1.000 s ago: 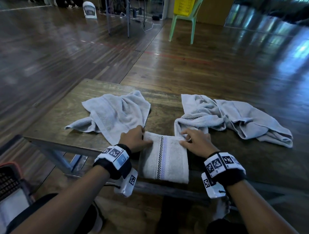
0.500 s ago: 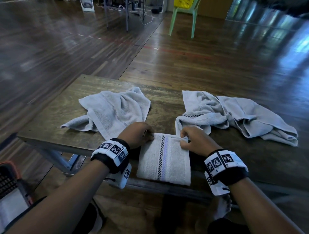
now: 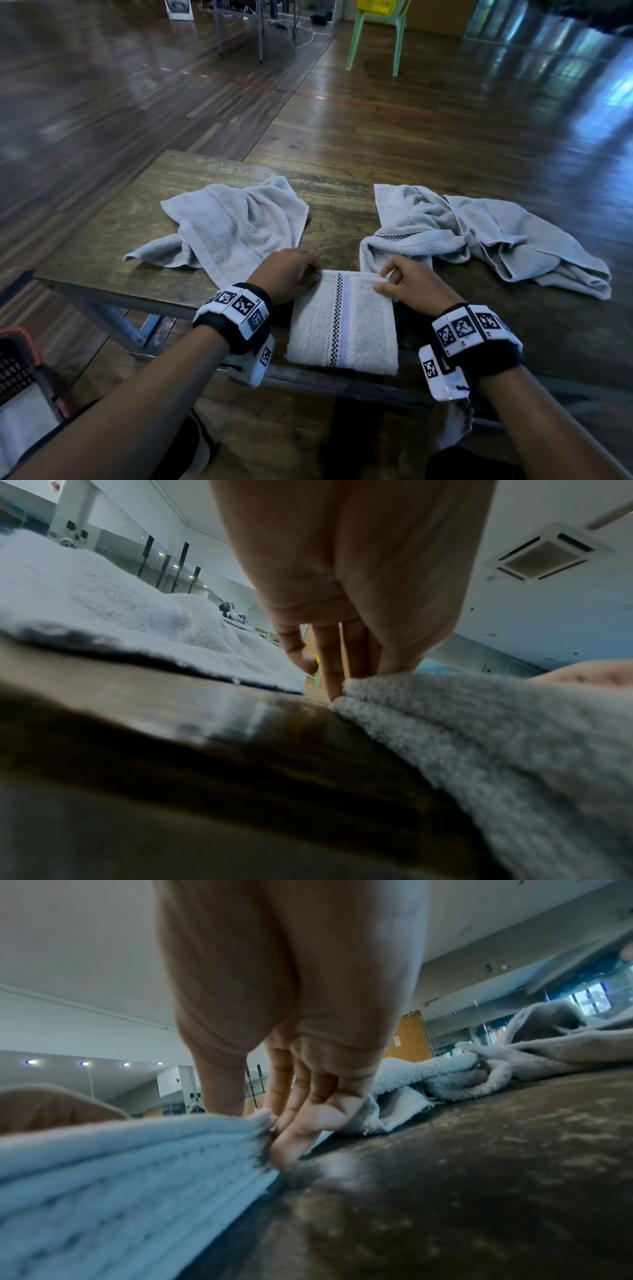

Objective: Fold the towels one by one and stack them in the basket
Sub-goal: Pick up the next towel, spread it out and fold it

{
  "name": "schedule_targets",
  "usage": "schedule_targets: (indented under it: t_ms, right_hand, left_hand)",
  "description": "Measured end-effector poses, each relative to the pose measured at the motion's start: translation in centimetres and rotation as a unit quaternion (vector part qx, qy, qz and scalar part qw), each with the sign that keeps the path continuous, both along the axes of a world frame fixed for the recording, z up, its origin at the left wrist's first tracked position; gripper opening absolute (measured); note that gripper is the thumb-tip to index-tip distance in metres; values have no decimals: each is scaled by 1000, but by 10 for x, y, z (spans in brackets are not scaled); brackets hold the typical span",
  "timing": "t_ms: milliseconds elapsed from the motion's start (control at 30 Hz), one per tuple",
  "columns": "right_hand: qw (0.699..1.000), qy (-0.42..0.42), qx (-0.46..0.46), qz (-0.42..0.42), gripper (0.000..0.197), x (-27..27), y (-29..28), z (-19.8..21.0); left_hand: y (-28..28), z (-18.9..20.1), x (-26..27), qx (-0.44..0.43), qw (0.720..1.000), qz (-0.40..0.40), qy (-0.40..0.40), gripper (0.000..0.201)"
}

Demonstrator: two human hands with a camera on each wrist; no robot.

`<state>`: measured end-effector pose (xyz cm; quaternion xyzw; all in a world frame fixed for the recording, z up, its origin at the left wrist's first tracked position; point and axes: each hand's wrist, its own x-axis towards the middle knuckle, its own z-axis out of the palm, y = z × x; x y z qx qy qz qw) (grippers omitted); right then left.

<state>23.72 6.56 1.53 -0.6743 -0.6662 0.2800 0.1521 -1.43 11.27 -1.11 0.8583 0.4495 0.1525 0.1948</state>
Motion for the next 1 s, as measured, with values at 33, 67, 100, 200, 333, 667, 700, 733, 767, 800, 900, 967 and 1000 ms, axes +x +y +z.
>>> schedule_targets:
  t_ms: [33,67,100,200,333,667,700,733,767,800,900,967,1000]
  right_hand:
    - [1000,8,-4,3,25,0,-1,1]
    - [1000,16,-5,3,25,0,-2,1]
    - [1000,19,-3,3,25,-1,-3,2]
    - [1000,10,12,4,22,-3,-4,3]
    - [997,-19,58,45,15,-5,-3,8]
    - [996,3,80,35,8,-4,-2,-1]
    - [997,8,78,25,9,-4,-1,-2]
    - [997,11,72,17,9,-4,-1,-2]
    - [998,12,65,11,10,-4,1,-3]
    - [998,11,58,6,12,-4,2,-4]
    - [999,10,44,-16,17,-4,4,-5]
    - [998,10,50,-30,17,-4,5,-5]
    - [998,6,52,-31,15,-4,5,-4]
  left_hand:
    - [0,-1,1,0,1000,3,3,17]
    - [1,-2,1,-2,1000,8,2,16]
    - [1,-3,2,-5,1000,15,-2,15]
    - [1,-3,5,-10,999,33,-11,12]
    - [1,-4,6,-7,999,38,-17,9]
    - [3,-4,8,-11,999,42,-24,11]
    - [4,-3,8,-9,999,41,-24,12]
    - [4,-3,8,-7,999,40,-22,13]
    - [4,-3,8,-7,999,39,-20,13]
    - [4,-3,8,-7,999,38,-19,13]
    - [6,-5,6,-11,999,36,-10,14]
    - [6,-6,5,-10,999,36,-7,14]
    - [6,-5,5,-8,999,35,-7,14]
